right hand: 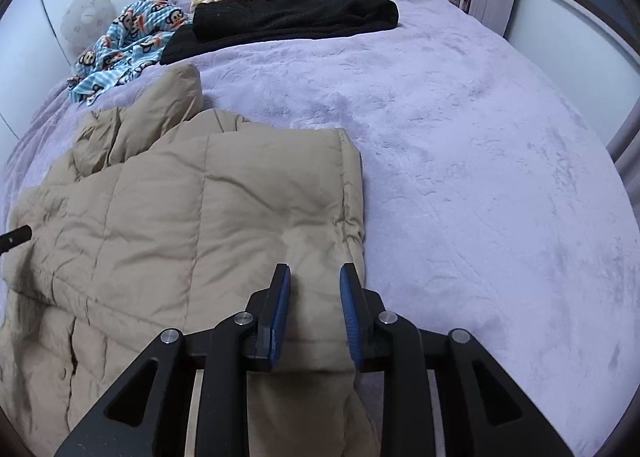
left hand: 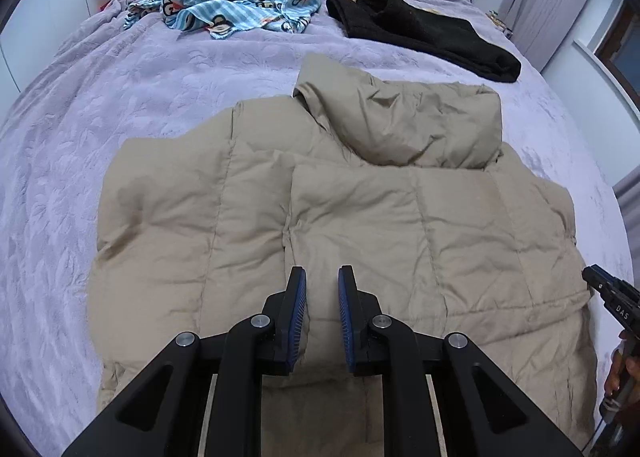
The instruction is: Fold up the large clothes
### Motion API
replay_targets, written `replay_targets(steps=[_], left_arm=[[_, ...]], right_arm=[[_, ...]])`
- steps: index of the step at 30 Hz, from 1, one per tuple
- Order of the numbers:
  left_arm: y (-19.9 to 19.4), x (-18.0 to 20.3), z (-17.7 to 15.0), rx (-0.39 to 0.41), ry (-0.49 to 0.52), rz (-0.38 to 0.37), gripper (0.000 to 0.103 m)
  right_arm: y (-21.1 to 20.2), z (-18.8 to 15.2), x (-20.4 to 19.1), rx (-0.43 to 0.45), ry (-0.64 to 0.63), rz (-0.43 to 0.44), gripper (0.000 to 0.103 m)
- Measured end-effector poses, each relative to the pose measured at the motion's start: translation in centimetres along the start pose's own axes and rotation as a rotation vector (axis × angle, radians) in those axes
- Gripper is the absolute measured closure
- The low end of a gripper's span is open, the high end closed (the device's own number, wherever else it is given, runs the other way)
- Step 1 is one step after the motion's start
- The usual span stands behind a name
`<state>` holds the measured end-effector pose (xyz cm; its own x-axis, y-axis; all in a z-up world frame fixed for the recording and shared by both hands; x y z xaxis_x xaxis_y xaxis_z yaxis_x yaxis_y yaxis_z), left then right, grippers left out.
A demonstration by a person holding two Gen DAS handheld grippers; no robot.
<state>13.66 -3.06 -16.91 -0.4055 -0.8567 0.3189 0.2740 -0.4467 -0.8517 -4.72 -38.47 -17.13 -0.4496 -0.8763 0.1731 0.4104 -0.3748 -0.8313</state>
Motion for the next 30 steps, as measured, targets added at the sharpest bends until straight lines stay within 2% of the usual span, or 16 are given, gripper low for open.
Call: replay_targets(steps=[3, 8, 12, 16, 19, 27, 28, 30], left_arm=[[1.5, -0.6, -1.5, -0.051, -0.008, 0.041, 0.085], [1.6, -1.1, -2.5, -0.060, -0.055, 0.059, 0.085], [0.4, -0.6, -2.9, -0.068, -0.037, 0.105, 0.085], [-1.0, -0.4, -3.5, -0.072, -0.058, 0.111, 0.085], [-1.7, -0.4, -3.9, -0.073, -0.083, 0.116, 0.085], [-3.0, 0.1, -5.8, -0.080, -0.096, 0.140, 0.084], [-3.2, 0.2, -6.1, -0.078, -0.100, 0.140, 0.081], [-3.6, 0.1, -6.6, -0.072, -0.111, 0.157, 0.000]], right_arm=[[-0.6, -1.6, 0.4, -0.015, -0.008, -0.022, 0.066], [1.0, -3.2, 1.5, -0.099, 0.037, -0.007, 0.056], [0.5, -3.2, 2.7, -0.129, 0.098, 0.013, 0.055], [-0.8, -3.6, 3.6, -0.164, 0.155, 0.039, 0.055], [-1.7, -4.3, 3.5, -0.183, 0.152, 0.018, 0.055], [-3.2, -6.3, 2.3, -0.219, 0.146, 0.085, 0.050], [-3.3, -6.5, 2.2, -0.222, 0.147, 0.092, 0.050], [-3.4, -6.7, 2.0, -0.226, 0.147, 0.100, 0.050]])
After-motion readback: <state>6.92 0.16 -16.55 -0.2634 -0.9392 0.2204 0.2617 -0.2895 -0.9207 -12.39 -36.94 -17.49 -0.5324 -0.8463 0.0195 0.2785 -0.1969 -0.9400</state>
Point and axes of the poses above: each gripper's, at about its wrist camera, not at the fingertips, and y roughly the way its jaws point, x to its right, z to its top, the point moved 4 cm from there along y, roughly the way its jaws point, and after that the axes turned 11 degrees about -z, right-handed, at the moved point
